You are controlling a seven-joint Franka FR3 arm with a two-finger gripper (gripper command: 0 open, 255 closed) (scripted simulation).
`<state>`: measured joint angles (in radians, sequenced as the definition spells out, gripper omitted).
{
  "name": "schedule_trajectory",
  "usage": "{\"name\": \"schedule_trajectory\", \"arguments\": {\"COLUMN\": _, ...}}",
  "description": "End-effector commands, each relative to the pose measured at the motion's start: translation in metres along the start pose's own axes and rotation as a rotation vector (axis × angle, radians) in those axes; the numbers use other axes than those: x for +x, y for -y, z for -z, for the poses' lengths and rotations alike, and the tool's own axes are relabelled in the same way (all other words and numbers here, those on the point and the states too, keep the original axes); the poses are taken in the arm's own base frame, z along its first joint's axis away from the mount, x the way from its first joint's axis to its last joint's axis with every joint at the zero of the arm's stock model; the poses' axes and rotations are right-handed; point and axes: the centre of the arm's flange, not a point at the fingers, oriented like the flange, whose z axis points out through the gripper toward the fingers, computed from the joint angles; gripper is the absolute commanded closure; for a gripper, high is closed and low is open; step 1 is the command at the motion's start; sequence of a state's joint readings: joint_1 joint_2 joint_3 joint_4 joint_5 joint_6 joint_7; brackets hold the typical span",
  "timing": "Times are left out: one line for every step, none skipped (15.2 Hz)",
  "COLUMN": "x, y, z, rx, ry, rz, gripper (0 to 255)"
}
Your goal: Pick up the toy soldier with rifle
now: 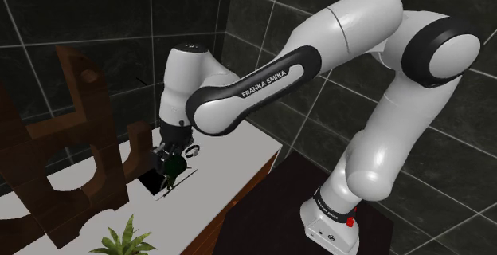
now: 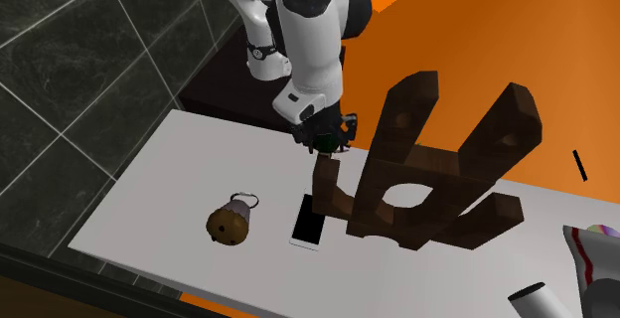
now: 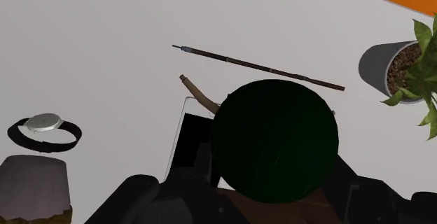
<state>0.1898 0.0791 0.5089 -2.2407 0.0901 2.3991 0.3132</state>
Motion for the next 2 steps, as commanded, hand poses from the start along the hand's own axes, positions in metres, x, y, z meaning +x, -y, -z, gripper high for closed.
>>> {"name": "schedule_trajectory", "arguments": {"x": 0.0004, "y": 0.0007, "z": 0.0059, "rx": 0.0, "ry": 0.0, "rz": 0.0, "gripper": 255}}
{"name": "schedule_trajectory", "arguments": {"x": 0.0005, "y": 0.0007, "z": 0.0059, "rx": 0.0, "ry": 0.0, "rz": 0.0, "gripper": 255}}
